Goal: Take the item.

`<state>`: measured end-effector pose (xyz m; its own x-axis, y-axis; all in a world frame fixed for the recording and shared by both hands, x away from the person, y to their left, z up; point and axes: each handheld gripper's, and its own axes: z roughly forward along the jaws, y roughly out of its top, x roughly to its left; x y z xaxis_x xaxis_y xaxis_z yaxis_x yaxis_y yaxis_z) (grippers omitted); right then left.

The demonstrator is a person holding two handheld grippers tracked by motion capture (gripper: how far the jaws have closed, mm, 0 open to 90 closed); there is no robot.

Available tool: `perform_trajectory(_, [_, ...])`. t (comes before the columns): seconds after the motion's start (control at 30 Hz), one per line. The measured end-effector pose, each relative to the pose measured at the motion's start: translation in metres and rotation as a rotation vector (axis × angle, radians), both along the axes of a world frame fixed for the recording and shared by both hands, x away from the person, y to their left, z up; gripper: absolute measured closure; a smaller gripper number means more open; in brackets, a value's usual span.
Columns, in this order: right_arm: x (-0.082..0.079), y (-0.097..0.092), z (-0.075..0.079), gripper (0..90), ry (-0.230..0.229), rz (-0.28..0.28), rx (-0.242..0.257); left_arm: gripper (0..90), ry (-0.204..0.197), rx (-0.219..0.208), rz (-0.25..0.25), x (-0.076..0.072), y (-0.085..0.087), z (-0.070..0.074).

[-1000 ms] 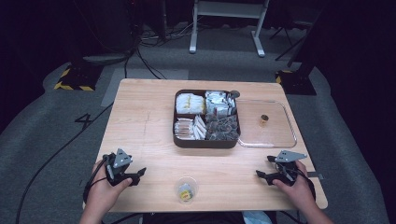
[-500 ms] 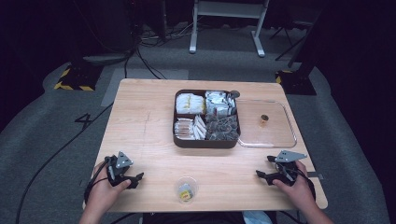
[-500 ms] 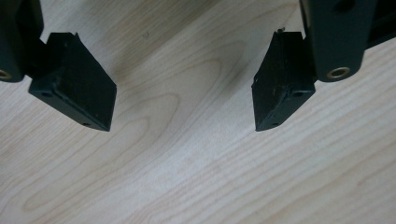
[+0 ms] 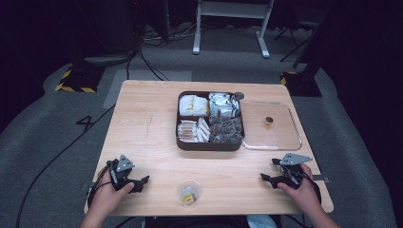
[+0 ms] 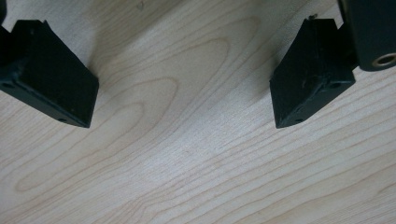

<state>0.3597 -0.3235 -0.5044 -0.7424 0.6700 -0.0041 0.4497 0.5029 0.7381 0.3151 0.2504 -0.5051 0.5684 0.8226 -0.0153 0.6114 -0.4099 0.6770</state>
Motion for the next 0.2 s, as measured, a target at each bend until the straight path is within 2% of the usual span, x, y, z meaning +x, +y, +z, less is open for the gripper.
perform_trajectory(0.2, [0.0001,0.0000,0.0000,16.0,0.001,0.001,0.000,7.8,-0.002,0.001,0.005,-0.0001,-0.0004,-0.0001])
